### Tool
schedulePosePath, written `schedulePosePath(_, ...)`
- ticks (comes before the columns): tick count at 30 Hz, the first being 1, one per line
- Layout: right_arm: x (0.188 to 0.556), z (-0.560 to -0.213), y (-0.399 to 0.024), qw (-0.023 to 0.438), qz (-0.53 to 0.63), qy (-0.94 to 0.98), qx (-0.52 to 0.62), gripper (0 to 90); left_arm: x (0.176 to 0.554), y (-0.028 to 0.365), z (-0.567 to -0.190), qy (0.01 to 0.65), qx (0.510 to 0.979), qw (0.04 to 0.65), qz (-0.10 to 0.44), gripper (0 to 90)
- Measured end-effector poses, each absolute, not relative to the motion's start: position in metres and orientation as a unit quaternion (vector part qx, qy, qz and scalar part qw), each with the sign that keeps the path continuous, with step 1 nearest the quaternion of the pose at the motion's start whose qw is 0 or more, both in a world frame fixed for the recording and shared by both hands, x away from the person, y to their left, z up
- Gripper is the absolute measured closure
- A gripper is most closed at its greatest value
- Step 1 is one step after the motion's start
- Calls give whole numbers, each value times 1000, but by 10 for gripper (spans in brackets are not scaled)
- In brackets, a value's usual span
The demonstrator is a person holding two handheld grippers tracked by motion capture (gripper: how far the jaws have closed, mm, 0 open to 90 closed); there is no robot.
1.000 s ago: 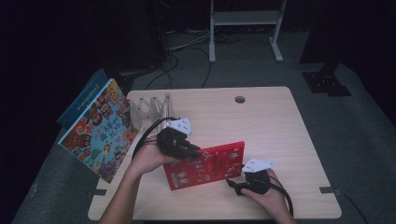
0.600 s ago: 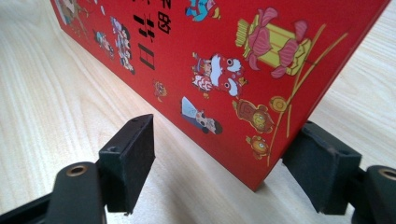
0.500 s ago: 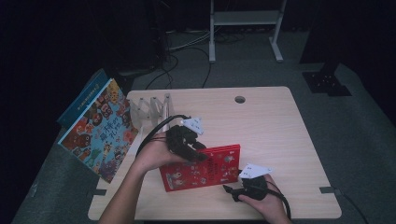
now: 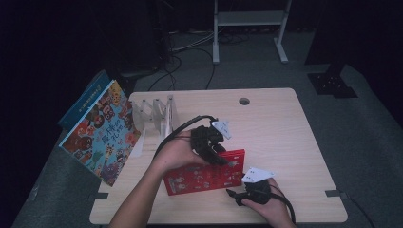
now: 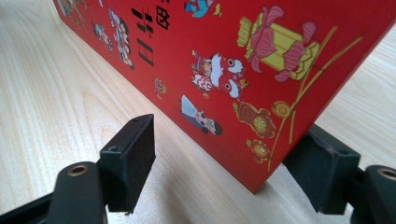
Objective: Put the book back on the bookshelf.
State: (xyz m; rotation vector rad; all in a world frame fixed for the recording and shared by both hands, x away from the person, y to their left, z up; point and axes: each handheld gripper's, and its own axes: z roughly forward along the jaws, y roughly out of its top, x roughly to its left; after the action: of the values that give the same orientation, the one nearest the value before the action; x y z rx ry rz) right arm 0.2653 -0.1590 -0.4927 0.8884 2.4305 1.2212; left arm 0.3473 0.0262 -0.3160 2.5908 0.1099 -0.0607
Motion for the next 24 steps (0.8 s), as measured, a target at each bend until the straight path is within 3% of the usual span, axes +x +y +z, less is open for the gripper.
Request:
schedulePosePath(10,266,-494,-158,141,420,843,305,260,348,5,-328,41,970,238,-23,544)
schedulePosePath(24,267,-496,-157,141,418,845,302,268,350,-8,-335,38,975,217,-29,711)
